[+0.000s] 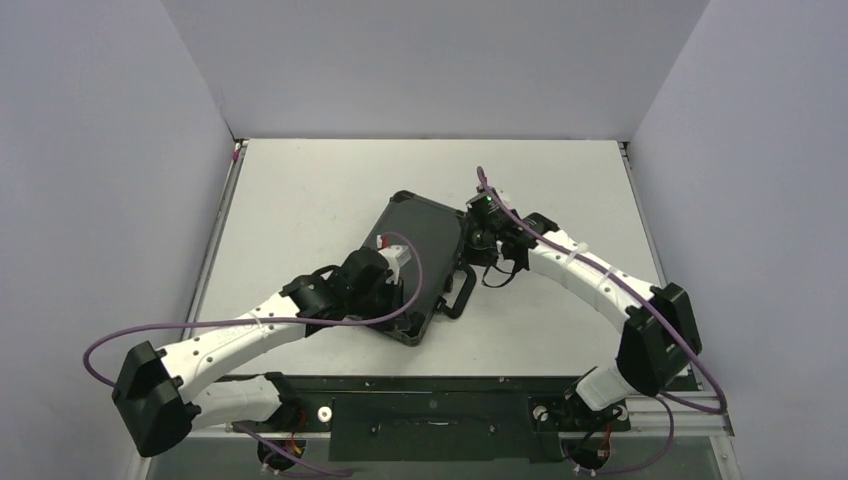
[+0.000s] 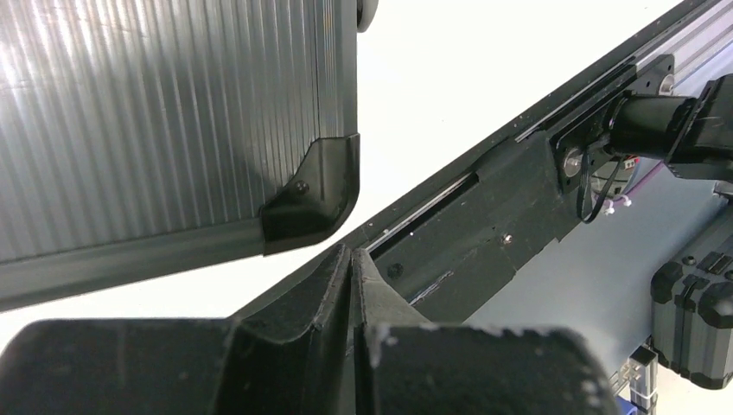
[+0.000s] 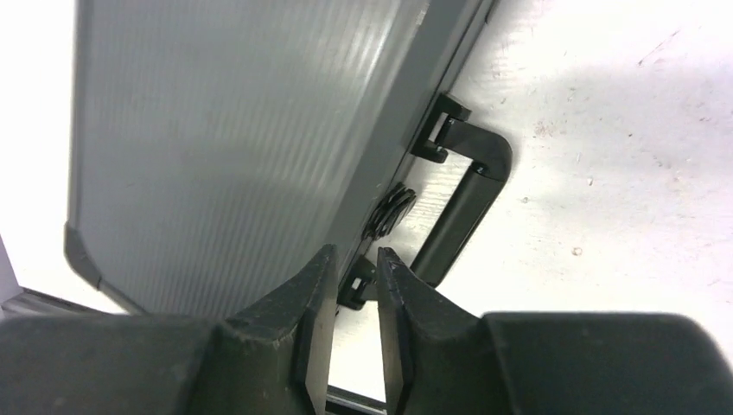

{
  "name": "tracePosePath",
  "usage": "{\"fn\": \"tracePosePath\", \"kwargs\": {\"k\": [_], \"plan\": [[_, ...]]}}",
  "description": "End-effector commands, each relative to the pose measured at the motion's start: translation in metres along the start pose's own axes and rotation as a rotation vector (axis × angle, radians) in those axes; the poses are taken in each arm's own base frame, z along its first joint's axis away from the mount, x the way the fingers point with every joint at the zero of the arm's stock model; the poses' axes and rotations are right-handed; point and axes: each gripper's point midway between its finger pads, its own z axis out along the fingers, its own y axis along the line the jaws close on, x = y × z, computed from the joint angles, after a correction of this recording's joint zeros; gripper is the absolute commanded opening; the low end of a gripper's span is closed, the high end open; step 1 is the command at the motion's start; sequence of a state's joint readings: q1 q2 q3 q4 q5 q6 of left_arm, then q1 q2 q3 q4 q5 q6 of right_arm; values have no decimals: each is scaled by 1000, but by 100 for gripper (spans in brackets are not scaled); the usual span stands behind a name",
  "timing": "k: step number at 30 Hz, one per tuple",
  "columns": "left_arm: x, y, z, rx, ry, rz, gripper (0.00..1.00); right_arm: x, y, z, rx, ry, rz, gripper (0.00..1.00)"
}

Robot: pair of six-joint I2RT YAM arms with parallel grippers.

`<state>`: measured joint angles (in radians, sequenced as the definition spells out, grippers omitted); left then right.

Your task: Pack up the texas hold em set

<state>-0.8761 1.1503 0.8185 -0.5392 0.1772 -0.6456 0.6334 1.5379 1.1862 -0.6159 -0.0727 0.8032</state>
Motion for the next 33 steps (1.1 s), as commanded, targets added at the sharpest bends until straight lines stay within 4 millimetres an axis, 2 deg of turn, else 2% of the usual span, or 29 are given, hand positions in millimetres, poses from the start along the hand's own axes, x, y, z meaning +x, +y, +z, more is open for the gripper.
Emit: {"fn": "tracePosePath", "kwargs": {"k": [1,3,4,6,7,8,9,10,11,12,13,14,15,17,24,29,33], "plan": [[-26,-11,-37,-5,-104,37,4,-26,15,-50,-26,-171,-52,24],[-32,-12,-51,-10,-140,39,7,-29,25,-68,-69,-221,-63,38],[-35,-12,-57,-21,-154,39,9,-27,28,-74,-82,-237,-71,48],[-40,-14,-74,-18,-201,41,16,-27,37,-91,-128,-284,-82,60],[-40,-12,-79,-27,-207,40,25,-25,42,-103,-157,-307,-93,63],[-45,-13,-89,-28,-245,40,30,-27,43,-109,-162,-331,-97,66],[-44,-13,-96,-33,-249,37,40,-26,47,-123,-185,-360,-111,67],[-49,-9,-104,-55,-289,35,45,-26,47,-129,-192,-371,-118,69],[-51,-8,-112,-69,-302,30,54,-26,50,-143,-213,-400,-131,70],[-55,-4,-120,-87,-340,26,59,-27,50,-155,-228,-420,-134,71],[-59,-1,-128,-111,-367,24,68,-27,51,-162,-232,-440,-143,72],[-61,0,-136,-116,-395,24,73,-28,50,-173,-248,-463,-140,73],[-65,4,-144,-138,-428,20,85,-28,49,-177,-248,-481,-140,73],[-69,9,-159,-160,-483,19,99,-29,45,-187,-258,-515,-122,74],[-69,28,-216,-210,-659,-20,96,-32,34,-217,-325,-613,-50,77],[-60,48,-256,-209,-823,-96,96,-39,8,-232,-253,-674,7,80],[-55,49,-286,-162,-907,-143,96,-44,-2,-254,-275,-722,86,80]]}}
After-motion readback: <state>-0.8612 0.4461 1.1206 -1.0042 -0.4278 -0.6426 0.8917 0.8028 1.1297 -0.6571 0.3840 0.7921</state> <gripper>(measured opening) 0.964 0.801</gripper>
